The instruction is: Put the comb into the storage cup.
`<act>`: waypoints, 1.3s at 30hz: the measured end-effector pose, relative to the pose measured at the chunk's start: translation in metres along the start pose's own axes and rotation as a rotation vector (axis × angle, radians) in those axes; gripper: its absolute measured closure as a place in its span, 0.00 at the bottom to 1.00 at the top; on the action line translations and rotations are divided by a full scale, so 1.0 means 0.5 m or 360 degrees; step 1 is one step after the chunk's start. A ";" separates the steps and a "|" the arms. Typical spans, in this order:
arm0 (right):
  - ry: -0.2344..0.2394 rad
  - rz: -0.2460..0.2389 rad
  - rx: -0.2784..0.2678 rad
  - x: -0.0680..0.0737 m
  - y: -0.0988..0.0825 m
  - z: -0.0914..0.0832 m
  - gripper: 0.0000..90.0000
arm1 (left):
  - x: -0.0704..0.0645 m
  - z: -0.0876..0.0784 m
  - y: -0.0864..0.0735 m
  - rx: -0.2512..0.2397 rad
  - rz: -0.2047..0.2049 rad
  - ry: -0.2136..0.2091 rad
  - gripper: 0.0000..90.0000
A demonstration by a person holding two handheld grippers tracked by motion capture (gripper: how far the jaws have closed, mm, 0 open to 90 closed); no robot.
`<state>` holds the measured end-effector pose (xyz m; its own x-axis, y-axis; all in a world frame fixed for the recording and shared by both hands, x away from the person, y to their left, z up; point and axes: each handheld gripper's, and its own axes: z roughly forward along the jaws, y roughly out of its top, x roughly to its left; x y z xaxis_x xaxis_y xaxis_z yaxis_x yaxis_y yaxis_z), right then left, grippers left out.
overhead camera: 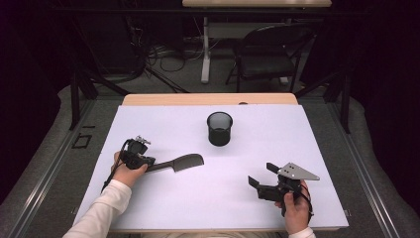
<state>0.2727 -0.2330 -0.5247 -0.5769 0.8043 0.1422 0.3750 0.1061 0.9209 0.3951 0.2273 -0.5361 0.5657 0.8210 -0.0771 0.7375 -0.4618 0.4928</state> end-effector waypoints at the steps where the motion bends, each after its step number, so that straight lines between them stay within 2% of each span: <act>1: 0.0002 -0.0002 0.0007 0.001 0.000 0.000 0.15 | -0.001 -0.001 -0.002 0.0000 -0.0007 -0.0001 1.00; 25: 0.0004 -0.0001 0.0006 0.003 0.000 0.002 0.15 | -0.030 -0.013 -0.020 0.0033 0.0082 -0.0040 1.00; 39: 0.0003 -0.0004 0.0007 0.003 0.000 0.002 0.15 | -0.042 -0.013 -0.025 0.0044 0.0097 -0.0061 1.00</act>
<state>0.2727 -0.2311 -0.5252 -0.5793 0.8029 0.1409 0.3768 0.1105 0.9197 0.3717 0.2180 -0.5348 0.6233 0.7778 -0.0812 0.7109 -0.5203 0.4732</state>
